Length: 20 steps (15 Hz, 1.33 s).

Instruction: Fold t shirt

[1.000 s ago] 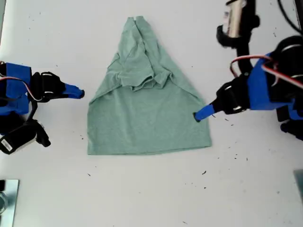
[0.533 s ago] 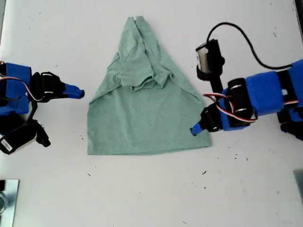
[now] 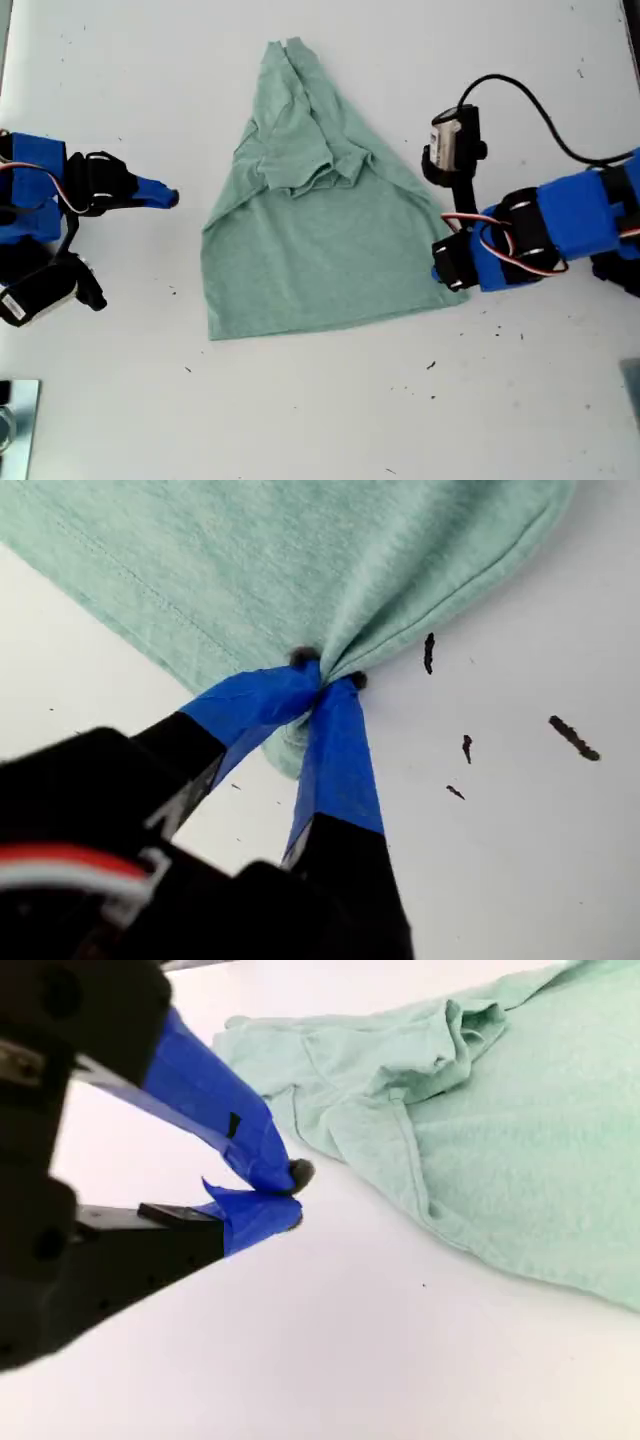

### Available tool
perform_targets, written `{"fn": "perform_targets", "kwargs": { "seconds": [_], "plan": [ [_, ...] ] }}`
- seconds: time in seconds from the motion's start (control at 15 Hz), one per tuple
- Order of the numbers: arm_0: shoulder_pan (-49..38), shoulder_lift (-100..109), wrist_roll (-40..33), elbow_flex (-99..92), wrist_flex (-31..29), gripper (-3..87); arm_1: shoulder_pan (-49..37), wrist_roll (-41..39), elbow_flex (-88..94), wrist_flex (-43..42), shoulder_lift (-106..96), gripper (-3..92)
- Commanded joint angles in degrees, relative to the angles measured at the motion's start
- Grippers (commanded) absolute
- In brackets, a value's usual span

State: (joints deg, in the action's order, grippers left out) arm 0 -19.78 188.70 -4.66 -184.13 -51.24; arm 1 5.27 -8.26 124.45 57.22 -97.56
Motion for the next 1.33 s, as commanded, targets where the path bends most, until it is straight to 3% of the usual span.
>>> {"fn": "perform_targets", "kwargs": {
  "seconds": [0.0,0.2,0.47,0.93,1.27],
  "plan": [
    [1.3,0.6,-0.6,-0.7,-0.3,-0.2,2.2,0.1,-0.8,4.0,-1.3,-1.0],
    [1.4,1.2,-0.8,-0.8,-0.5,-0.2,2.3,0.0,-8.3,15.4,-4.1,-1.0],
    [1.4,1.5,-1.1,-0.9,-0.7,-0.2,2.2,-4.1,-40.1,43.4,-0.8,-1.1],
    [1.4,1.6,-1.1,-0.9,-0.7,-0.2,3.0,-6.4,-54.9,41.0,7.6,-1.0],
    [1.4,1.6,-1.1,-0.9,-0.7,-0.2,5.7,-7.2,-51.9,14.9,24.7,-1.1]
  ]
}}
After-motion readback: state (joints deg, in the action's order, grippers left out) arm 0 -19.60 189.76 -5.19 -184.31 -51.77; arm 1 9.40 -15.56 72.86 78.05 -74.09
